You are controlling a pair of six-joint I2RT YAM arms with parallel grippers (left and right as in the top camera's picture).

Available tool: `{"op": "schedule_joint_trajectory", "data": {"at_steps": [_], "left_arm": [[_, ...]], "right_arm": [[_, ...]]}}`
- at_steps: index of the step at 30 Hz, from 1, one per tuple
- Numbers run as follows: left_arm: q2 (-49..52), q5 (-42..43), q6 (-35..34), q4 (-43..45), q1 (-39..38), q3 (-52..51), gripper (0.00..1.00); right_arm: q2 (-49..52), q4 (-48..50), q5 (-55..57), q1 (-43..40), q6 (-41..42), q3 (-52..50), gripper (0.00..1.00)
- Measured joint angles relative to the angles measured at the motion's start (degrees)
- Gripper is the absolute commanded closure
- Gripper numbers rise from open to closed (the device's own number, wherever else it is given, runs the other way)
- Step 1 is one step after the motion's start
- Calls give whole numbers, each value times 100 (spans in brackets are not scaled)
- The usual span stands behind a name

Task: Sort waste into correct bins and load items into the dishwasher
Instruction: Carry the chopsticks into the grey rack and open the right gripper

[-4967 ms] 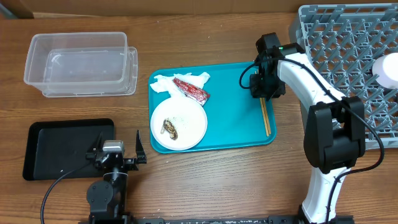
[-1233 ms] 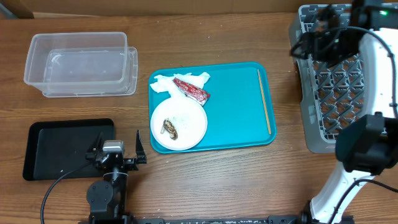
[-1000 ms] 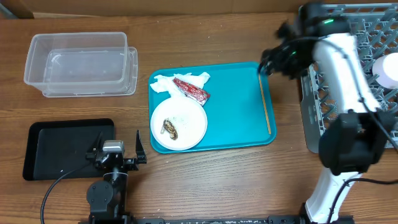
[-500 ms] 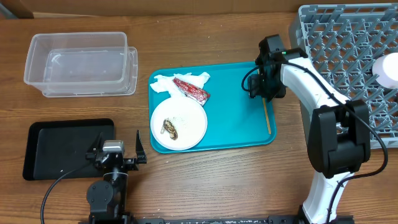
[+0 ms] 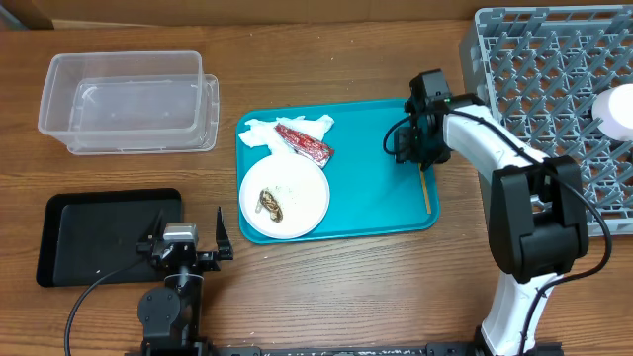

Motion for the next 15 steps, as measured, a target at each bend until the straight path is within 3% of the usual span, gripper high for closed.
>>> {"op": "schedule_joint_trajectory", "data": {"at_steps": [2, 7, 11, 15], "left_arm": [[-2, 2, 0, 2, 0, 0, 0], [-2, 2, 0, 2, 0, 0, 0], [-2, 2, 0, 2, 0, 0, 0], [-2, 2, 0, 0, 0, 0, 0]], "right_arm": [[-50, 273, 11, 0, 57, -133, 62], [-90, 188, -15, -7, 293, -181, 96], [-81, -498, -308, -22, 428, 103, 96], [-76, -1263, -503, -122, 409, 1082, 96]]}}
